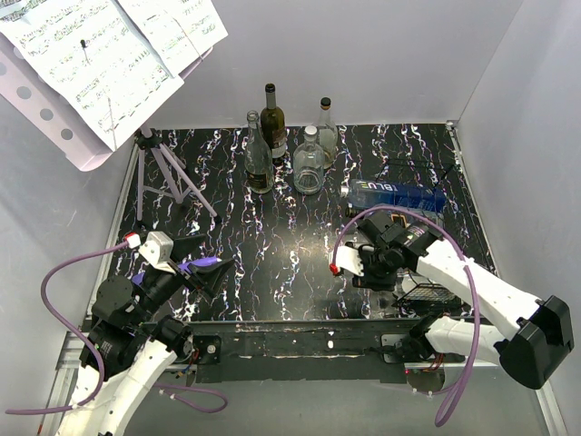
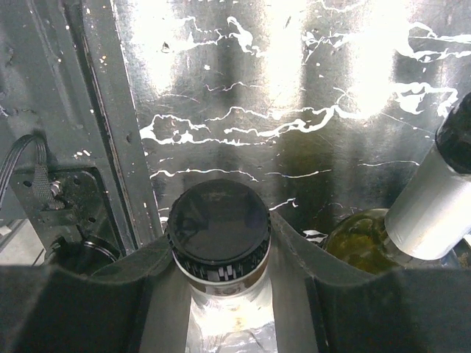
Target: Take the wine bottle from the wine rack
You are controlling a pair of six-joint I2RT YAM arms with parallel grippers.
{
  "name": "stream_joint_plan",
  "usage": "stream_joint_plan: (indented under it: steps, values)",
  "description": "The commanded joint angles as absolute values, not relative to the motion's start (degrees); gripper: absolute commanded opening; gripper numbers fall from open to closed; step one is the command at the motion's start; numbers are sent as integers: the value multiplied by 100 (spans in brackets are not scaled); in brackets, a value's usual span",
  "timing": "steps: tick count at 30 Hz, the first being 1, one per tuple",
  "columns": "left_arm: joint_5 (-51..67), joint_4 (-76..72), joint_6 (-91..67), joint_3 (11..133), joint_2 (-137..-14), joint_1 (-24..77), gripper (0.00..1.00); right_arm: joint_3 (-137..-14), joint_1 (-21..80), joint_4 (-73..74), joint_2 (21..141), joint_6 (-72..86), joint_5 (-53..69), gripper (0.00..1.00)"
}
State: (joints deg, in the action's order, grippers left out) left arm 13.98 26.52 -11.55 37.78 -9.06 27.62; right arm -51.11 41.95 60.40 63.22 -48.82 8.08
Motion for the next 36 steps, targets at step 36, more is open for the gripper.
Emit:
stream_joint_plan:
  steps: [36]
  values:
    - [1380, 2619, -1116, 3850, -879, 2786, 98, -5555, 5458, 5185, 8798, -3489, 53, 1]
